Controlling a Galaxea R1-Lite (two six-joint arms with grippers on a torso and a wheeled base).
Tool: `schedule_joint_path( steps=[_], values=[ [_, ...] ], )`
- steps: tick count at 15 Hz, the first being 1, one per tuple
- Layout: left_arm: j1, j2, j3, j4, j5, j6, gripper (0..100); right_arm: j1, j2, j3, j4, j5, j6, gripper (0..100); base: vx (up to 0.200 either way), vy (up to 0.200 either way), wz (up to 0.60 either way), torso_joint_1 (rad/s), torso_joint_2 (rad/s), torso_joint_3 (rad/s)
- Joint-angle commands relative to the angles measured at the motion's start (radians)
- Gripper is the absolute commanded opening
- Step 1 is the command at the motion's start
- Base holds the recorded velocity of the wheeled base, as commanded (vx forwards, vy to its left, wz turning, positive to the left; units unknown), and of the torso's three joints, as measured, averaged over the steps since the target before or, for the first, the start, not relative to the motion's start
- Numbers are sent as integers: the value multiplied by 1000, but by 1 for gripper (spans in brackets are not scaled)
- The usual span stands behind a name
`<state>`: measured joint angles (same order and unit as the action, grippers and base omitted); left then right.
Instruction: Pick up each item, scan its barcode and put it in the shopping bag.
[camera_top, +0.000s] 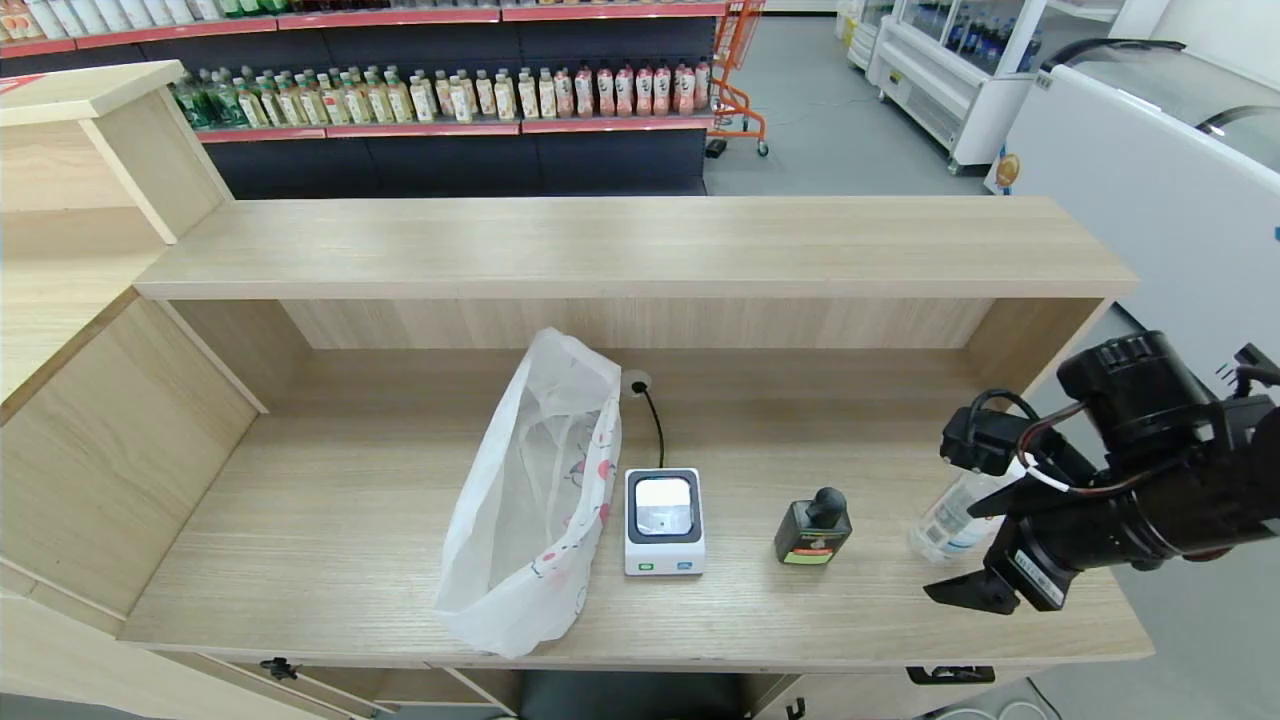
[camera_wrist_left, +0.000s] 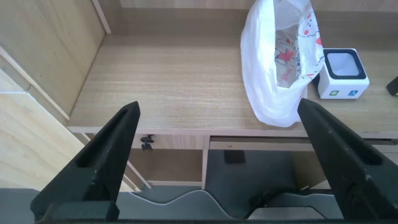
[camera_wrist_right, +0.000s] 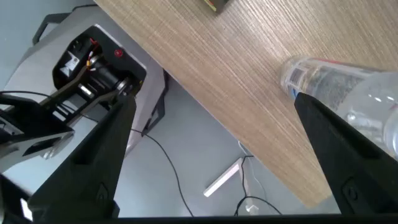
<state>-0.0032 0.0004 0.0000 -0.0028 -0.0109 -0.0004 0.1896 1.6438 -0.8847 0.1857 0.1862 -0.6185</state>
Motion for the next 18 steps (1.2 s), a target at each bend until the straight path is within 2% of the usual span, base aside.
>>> schedule_joint_path(
  steps=[1,6,9,18],
  values=[
    [0,1,0,0,0,-1,100,1,97,-5,-43,3,-7,100,0,0,0,0,0,0],
    [0,1,0,0,0,-1,100,2,215,-16,-146,13,-49,100,0,0,0,0,0,0],
    [0,1,0,0,0,-1,100,11,281,-53,-187,98,-60,100,0,0,0,0,0,0],
    [0,1,0,0,0,0,100,67,450,-166,-293,205,-83,100,0,0,0,0,0,0]
  ],
)
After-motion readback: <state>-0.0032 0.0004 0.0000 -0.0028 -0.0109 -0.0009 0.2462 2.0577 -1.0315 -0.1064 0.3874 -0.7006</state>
